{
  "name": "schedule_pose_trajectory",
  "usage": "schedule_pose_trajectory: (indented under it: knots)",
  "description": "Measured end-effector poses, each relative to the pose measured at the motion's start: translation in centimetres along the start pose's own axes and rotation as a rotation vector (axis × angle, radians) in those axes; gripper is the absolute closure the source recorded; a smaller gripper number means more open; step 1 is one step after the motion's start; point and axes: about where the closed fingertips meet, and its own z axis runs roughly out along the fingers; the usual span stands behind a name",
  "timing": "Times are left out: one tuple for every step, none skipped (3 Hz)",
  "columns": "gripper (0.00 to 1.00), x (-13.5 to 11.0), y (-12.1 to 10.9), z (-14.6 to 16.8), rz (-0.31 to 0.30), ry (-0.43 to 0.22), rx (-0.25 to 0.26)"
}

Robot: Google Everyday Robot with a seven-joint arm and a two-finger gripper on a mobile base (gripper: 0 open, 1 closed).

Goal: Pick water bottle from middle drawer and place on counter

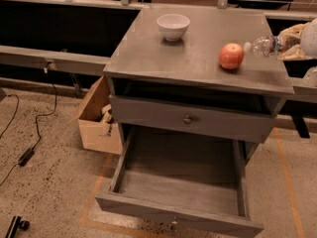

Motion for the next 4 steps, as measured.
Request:
schedule_pose_trajectory:
  knots:
    - [1.0, -0.5, -3.6, 2.2, -0.015, -0.01, 0.021]
    - [1.0, -1.2, -6.9, 4.9, -0.012, -0.013, 0.06]
    - [0.81, -3.2, -8.6, 8.5, -0.021, -0.035, 0.055]
    - [0.58, -5.0, -7.8, 11.3, -0.031, -0.062, 0.005]
